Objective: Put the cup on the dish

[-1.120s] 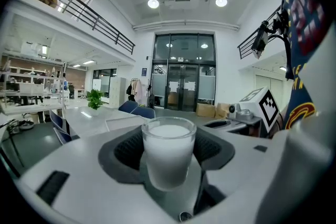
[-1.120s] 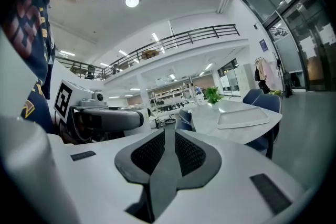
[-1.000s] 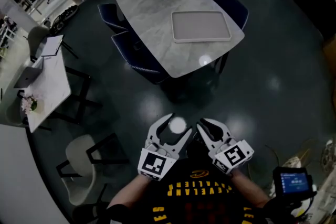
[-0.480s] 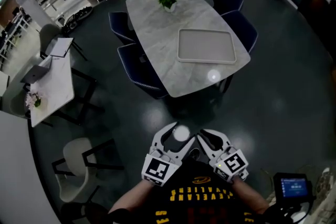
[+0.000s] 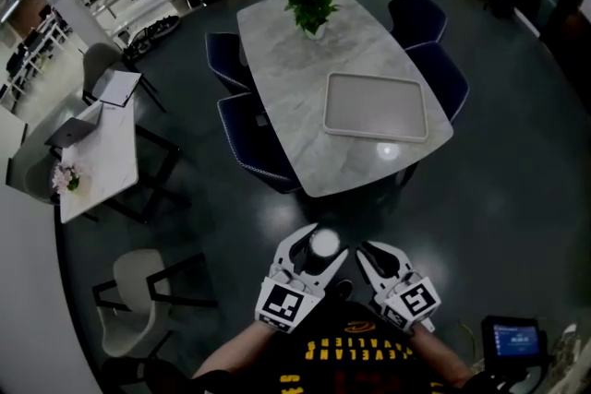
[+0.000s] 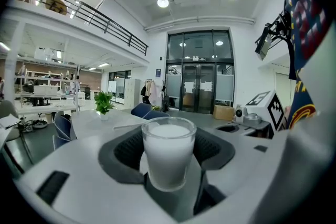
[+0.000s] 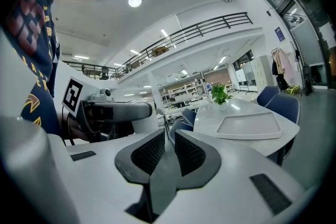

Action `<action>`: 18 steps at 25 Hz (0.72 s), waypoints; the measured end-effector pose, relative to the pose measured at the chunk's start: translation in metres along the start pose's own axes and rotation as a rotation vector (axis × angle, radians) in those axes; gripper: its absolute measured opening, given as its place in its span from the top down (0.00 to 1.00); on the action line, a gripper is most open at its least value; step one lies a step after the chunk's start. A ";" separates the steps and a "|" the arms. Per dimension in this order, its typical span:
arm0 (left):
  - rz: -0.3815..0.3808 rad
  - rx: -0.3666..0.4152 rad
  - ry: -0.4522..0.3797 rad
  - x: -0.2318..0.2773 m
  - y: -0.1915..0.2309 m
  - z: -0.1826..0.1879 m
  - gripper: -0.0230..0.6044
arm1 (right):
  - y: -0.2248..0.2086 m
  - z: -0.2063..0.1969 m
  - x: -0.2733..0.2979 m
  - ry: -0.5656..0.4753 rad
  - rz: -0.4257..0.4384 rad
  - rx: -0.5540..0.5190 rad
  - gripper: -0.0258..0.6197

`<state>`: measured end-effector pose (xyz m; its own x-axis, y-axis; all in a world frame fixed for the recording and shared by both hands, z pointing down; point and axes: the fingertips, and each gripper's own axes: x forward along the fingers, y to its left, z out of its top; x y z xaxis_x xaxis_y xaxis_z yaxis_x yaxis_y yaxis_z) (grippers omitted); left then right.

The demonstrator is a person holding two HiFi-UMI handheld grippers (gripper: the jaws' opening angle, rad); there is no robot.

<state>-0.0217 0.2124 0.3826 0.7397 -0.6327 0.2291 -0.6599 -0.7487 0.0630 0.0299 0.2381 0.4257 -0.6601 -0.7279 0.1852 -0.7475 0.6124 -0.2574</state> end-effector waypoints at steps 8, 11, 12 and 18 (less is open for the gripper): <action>-0.028 0.001 -0.020 0.055 0.060 0.015 0.54 | -0.053 0.022 0.053 -0.008 -0.034 -0.014 0.89; -0.051 0.018 -0.028 0.076 0.080 0.027 0.54 | -0.069 0.035 0.075 -0.008 -0.050 -0.014 0.89; -0.058 0.013 -0.025 0.082 0.086 0.031 0.54 | -0.073 0.039 0.081 -0.004 -0.055 -0.013 0.89; -0.088 0.012 -0.017 0.113 0.122 0.042 0.54 | -0.101 0.050 0.111 0.010 -0.097 -0.001 0.89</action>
<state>-0.0137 0.0413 0.3752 0.7970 -0.5675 0.2068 -0.5907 -0.8038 0.0707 0.0361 0.0798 0.4253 -0.5857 -0.7806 0.2184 -0.8078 0.5398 -0.2369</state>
